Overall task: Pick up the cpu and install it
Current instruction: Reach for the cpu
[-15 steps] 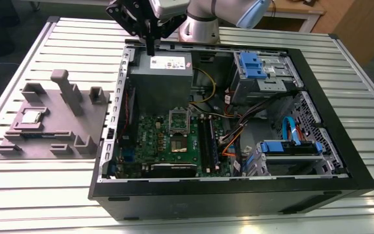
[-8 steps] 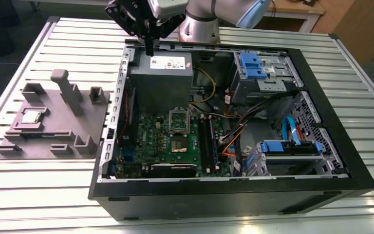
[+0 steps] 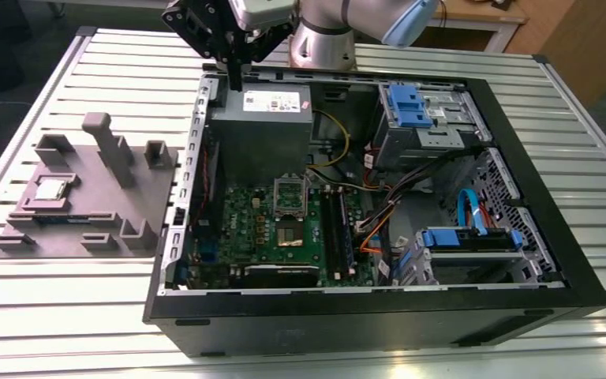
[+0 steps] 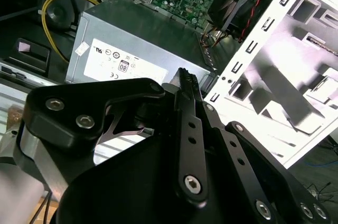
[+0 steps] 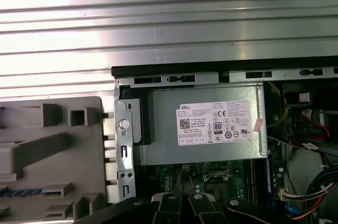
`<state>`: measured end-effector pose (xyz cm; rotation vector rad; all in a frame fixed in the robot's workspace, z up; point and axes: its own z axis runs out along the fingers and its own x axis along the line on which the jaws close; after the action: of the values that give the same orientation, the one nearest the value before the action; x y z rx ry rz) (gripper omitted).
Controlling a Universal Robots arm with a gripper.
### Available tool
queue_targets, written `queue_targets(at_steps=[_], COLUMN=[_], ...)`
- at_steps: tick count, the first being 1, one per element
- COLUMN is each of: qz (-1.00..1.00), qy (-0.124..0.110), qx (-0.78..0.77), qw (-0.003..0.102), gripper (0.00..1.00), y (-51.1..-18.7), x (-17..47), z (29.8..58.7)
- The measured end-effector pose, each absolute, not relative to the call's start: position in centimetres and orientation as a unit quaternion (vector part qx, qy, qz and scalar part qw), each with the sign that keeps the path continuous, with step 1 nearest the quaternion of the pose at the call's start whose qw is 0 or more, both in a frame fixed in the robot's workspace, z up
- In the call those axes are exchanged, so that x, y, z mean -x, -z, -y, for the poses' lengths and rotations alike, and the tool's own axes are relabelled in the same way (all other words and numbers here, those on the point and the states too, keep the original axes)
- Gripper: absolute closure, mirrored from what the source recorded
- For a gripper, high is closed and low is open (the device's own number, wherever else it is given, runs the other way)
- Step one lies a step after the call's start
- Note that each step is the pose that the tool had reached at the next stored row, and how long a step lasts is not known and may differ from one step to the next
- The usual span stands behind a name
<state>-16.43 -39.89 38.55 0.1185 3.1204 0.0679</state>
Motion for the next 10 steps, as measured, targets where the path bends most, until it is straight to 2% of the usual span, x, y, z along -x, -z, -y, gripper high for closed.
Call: queue_targets(at_steps=[10], qz=[-0.999], qy=[-0.022], qx=[-0.038], qw=[0.009], gripper=[0.90], y=[-38.5], x=[17.5], z=[39.9])
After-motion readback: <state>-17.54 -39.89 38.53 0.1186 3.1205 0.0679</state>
